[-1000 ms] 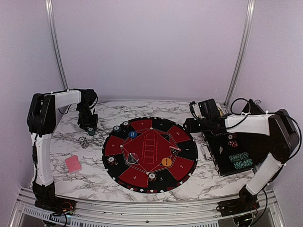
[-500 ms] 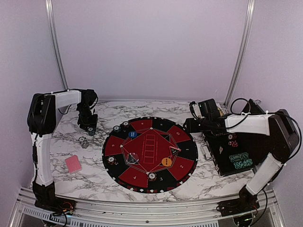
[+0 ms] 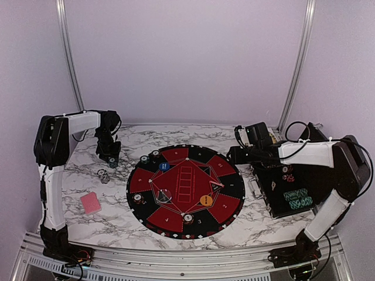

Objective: Distribute texas hold em gaming equipment
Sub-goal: Pick up the pile of poker chips from the pile of poker chips.

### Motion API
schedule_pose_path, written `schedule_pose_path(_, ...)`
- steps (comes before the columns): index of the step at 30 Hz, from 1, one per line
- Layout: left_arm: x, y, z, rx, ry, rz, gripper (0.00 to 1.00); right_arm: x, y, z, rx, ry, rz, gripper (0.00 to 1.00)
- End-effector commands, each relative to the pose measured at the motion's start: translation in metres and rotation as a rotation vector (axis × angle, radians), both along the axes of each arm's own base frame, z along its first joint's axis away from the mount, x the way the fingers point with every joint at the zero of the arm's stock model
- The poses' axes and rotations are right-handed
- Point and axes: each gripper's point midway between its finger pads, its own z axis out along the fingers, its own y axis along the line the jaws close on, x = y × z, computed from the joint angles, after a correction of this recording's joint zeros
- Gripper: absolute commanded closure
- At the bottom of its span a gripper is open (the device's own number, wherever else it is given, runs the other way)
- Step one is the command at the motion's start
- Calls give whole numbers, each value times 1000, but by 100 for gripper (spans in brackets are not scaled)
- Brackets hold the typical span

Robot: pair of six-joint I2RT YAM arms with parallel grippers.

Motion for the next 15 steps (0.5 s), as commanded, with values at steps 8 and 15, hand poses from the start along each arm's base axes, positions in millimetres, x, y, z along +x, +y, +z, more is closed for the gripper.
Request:
schedule_pose_path(8,-2,5,-4,17,16,-6,62,6,-5,7,-9,-21,-15,48)
schedule_pose_path(15,0,4,8,12,-3,-11,63,6,-5,6,-8,-19,-14,48)
